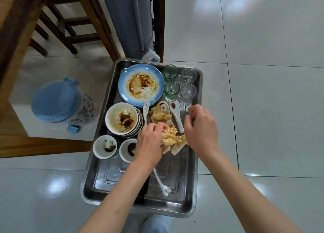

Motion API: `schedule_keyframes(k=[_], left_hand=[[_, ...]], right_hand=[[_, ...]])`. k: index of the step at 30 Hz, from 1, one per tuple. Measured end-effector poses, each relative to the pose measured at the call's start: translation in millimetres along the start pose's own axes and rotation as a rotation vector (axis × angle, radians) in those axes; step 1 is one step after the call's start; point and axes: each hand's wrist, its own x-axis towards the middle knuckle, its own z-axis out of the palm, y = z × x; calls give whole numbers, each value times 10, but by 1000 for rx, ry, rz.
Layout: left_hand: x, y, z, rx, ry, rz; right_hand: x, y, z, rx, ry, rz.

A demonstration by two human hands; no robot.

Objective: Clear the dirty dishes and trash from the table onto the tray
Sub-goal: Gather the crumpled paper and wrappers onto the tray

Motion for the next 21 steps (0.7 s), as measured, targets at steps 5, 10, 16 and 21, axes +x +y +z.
schedule_keyframes(k=[5,10,16,21], left_hand=[[14,-30,-2,27,18,-9],[-6,-65,-63,16,2,-3],[-77,-11,-373,-119,21,39],[-241,124,-834,-113,66,59]], right_hand=[[22,-47,-1,19,-12,-24],[25,-67,-6,16,-42,-44],[-55,-139,-87,-4,-95,-126],[-197,-361,-312,-12,-118,-176]])
